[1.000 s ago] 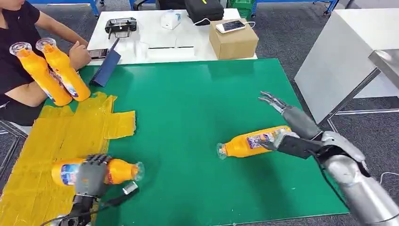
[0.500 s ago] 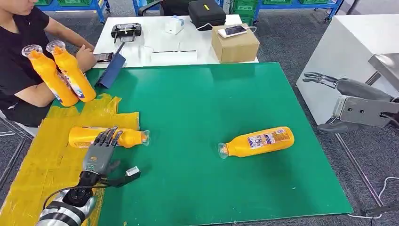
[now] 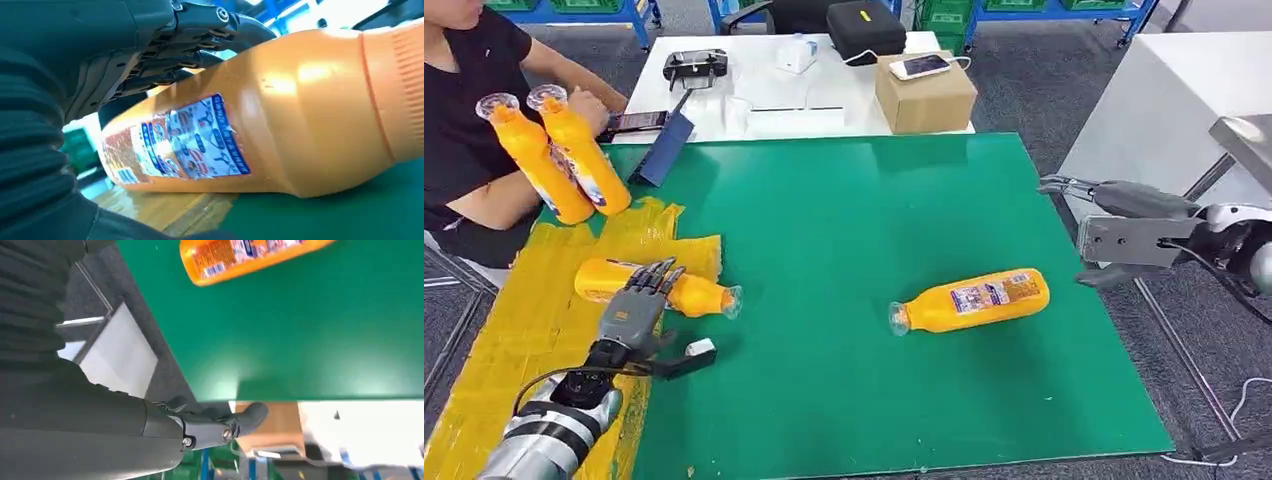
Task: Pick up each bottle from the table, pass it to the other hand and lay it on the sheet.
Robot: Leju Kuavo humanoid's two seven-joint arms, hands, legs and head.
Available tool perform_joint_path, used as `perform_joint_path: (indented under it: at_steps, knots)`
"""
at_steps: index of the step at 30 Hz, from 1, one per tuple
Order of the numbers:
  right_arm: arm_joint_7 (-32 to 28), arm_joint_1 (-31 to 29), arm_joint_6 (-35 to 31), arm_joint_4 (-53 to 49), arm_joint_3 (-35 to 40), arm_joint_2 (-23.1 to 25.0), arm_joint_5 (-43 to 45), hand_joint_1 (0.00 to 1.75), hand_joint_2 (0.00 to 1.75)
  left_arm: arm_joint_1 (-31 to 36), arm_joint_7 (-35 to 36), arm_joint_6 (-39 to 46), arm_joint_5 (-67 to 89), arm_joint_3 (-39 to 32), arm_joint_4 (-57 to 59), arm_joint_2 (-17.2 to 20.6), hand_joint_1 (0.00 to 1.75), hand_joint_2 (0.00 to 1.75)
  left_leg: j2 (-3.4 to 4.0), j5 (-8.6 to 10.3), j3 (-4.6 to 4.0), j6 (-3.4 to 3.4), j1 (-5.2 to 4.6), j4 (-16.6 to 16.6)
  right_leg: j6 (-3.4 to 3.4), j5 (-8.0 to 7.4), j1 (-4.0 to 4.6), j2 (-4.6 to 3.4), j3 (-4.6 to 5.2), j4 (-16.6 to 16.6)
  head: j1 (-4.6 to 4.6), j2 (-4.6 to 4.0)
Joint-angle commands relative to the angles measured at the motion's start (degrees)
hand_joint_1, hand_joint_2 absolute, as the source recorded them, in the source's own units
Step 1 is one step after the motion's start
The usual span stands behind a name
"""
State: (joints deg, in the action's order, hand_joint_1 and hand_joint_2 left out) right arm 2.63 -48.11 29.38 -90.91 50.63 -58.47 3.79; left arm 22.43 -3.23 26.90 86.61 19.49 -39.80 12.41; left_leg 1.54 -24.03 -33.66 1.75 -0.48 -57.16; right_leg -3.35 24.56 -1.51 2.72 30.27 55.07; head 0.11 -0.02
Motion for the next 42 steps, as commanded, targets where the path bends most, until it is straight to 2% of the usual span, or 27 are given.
perform_joint_path:
  at_steps: [1,4,7,13,15,18,19,23,25,27,28,29,30,34,37,42]
  knots:
    - [-5.7,13.9,-12.7,16.4,5.4,9.6,-11.3,0.0,1.75,-7.7,-14.3,4.8,-24.8,-13.1,-14.7,-8.2,0.0,0.0,-0.01,0.04,0.05,-0.09,0.18,0.1,0.05,-0.13,0.17,-0.19,-0.15,-0.3,0.0,0.0]
    - [-6.5,18.3,-13.4,18.4,1.0,11.9,-15.2,0.0,1.75,-10.0,-20.1,1.0,-36.1,-16.4,-23.0,-9.9,0.0,0.0,-0.15,0.06,-0.15,-0.11,0.18,0.1,0.08,-0.15,0.18,-0.18,0.01,-0.3,0.02,0.0]
    - [-8.2,21.1,-14.5,22.3,-3.6,16.7,-20.0,0.0,1.75,-11.2,-25.7,-4.9,-46.0,-19.4,-27.7,-11.4,0.0,0.0,-0.11,0.03,-0.67,-0.14,0.2,-0.1,0.12,-0.17,0.2,-0.25,0.52,-0.2,0.02,0.0]
    - [-8.6,21.2,-14.0,23.0,-5.1,17.9,-21.8,0.0,1.75,-11.4,-26.8,-5.8,-47.4,-20.3,-28.0,-11.8,0.0,0.0,0.0,0.03,-1.13,-0.08,0.0,-0.1,-0.05,-0.16,0.06,-0.2,1.1,0.0,0.0,0.0]
    - [-8.7,22.0,-13.3,23.7,-6.8,19.1,-23.4,0.0,1.75,-12.0,-29.2,-11.0,-53.5,-21.5,-30.4,-12.9,0.0,0.0,-0.01,-0.01,-1.21,-0.19,0.09,-0.1,0.09,-0.16,0.14,-0.36,1.2,0.0,0.0,0.0]
    - [-9.2,22.8,-13.4,25.8,-8.4,21.0,-25.5,0.0,1.75,-13.5,-29.3,-19.1,-61.8,-22.5,-36.4,-14.5,0.0,0.0,0.03,0.05,-1.46,-0.05,0.06,-0.1,-0.1,-0.18,0.12,-0.15,1.43,-0.1,0.02,0.0]
    - [-9.3,23.5,-13.6,26.2,-8.7,21.4,-26.2,0.0,1.75,-14.1,-29.3,-20.8,-64.1,-22.8,-38.5,-15.2,0.0,1.75,0.06,-0.01,-1.42,-0.1,0.12,-0.1,-0.02,-0.18,0.16,-0.31,1.39,-0.1,0.02,0.0]
    - [-9.2,24.6,-15.7,27.7,-9.3,22.7,-29.4,0.0,1.75,-15.5,-28.8,-22.2,-65.0,-21.6,-41.8,-15.5,0.0,1.75,0.03,-0.01,-1.4,-0.11,0.15,-0.1,-0.01,-0.16,0.18,-0.27,1.36,-0.1,0.02,0.0]
    - [-8.6,23.8,-20.1,30.0,-9.9,25.4,-34.6,0.0,1.75,-16.9,-28.5,-21.7,-63.5,-20.8,-43.4,-15.5,0.0,1.75,0.05,-0.01,-1.39,-0.11,0.1,-0.1,0.0,-0.16,0.14,-0.3,1.37,-0.1,0.02,0.0]
    - [-9.0,23.4,-21.7,31.4,-12.1,28.4,-38.0,0.0,1.75,-18.1,-28.3,-21.5,-62.9,-20.9,-44.6,-15.8,0.0,1.75,0.16,0.03,-1.42,-0.07,0.07,0.0,-0.06,-0.21,0.12,-0.29,1.43,-0.1,0.02,0.0]
    - [-9.6,23.6,-22.5,30.5,-13.0,28.9,-39.0,0.0,1.75,-18.5,-28.2,-21.4,-62.6,-21.1,-45.0,-15.7,0.0,1.75,0.22,-0.03,-1.3,-0.17,0.14,-0.1,0.09,-0.22,0.17,-0.57,1.35,-0.1,0.02,0.0]
    - [-9.6,23.5,-22.5,30.0,-13.2,28.9,-39.0,0.0,1.75,-18.7,-28.2,-21.4,-62.6,-21.2,-45.1,-15.7,0.0,1.75,0.2,0.03,-1.44,-0.07,0.06,0.0,-0.06,-0.21,0.12,-0.3,1.45,-0.1,0.02,0.0]
    - [-10.1,23.9,-23.2,27.7,-14.0,28.5,-39.2,0.0,1.75,-19.1,-28.2,-21.3,-62.4,-21.7,-45.5,-15.7,0.0,1.75,0.27,0.01,-1.41,-0.13,0.1,-0.1,0.02,-0.22,0.16,-0.48,1.45,-0.1,0.06,0.0]
    - [-12.0,26.1,-24.3,21.0,-17.8,27.8,-39.4,0.0,1.75,-19.8,-27.7,-22.0,-62.5,-23.2,-46.2,-15.9,0.0,1.75,0.18,0.05,-1.51,-0.06,0.0,-0.1,-0.08,-0.16,0.06,-0.25,1.57,0.0,0.04,0.0]
    - [-11.4,26.0,-21.5,15.5,-21.0,26.1,-39.7,0.0,1.75,-20.5,-27.7,-23.2,-62.5,-24.8,-46.9,-16.1,0.0,1.75,0.23,-0.06,-1.49,-0.15,0.04,-0.1,0.03,-0.09,0.08,-0.47,1.58,0.1,0.02,0.0]
    - [-11.8,26.1,-18.8,14.4,-23.4,23.9,-38.5,0.0,1.75,-20.7,-28.0,-23.6,-62.3,-25.3,-46.8,-16.5,0.0,1.75,0.09,0.05,-1.62,-0.05,-0.07,-0.1,-0.1,-0.12,-0.01,-0.19,1.67,0.1,0.0,0.0]
